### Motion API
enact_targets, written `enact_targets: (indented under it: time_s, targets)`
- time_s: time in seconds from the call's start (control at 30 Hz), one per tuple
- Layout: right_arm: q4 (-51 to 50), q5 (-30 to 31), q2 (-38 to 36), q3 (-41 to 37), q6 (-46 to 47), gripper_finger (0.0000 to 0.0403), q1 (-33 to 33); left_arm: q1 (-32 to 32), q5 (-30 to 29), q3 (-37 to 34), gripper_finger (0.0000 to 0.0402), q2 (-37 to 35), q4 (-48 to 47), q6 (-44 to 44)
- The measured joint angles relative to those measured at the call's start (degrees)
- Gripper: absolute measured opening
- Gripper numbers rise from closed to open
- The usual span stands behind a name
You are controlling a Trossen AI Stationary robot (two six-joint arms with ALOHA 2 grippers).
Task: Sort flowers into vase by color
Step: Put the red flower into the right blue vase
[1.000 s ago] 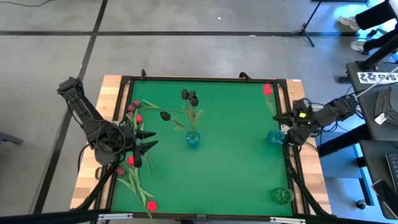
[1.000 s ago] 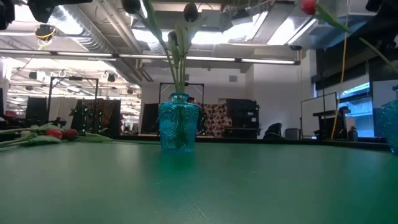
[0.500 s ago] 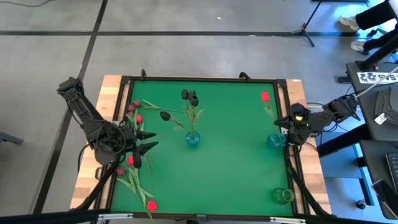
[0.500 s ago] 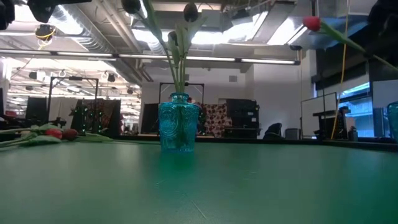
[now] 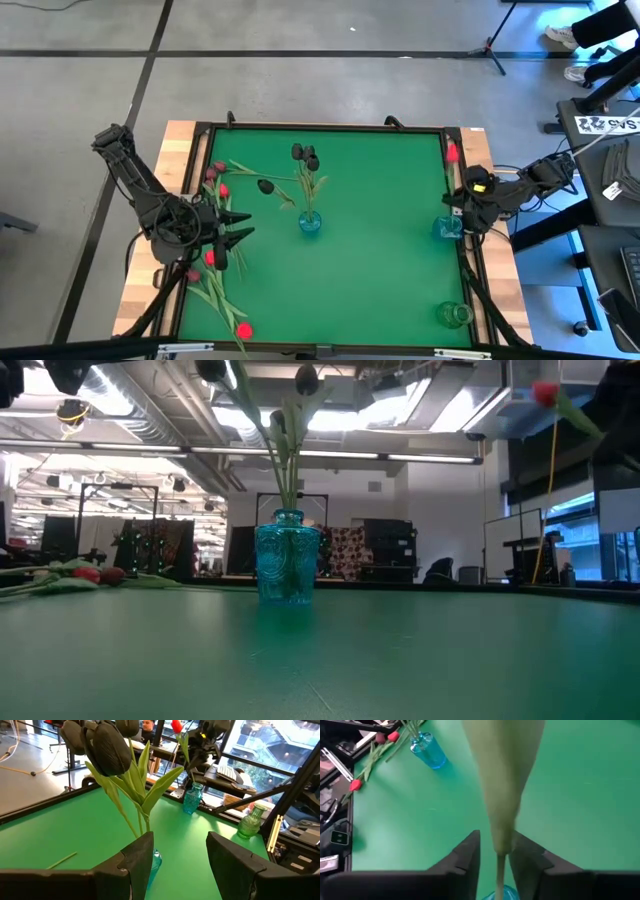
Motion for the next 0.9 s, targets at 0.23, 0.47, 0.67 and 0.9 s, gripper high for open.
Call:
enact_targets:
  time_s: [0.23,0.47,0.67,0.9]
  targets:
    - [0.63,-1.8,0.33,1.67,0.65,0.0151,0.02,0.0,0.0,0.0,0.018,0.0,-0.02,0.24]
    - [1.84,2.02,0.39,3.37,-2.3,0.0154,0.01,0.0,0.12,0.0,0.018,-0.01,1.56,2.75]
    - [5.4,4.19,0.39,3.58,-8.72,0.013,0.0,0.0,0.5,0.0,0.018,-0.02,1.9,3.13]
    - [5.44,-0.78,0.39,3.58,-8.76,0.0014,0.02,0.0,0.57,0.0,0.018,-0.01,1.88,3.1]
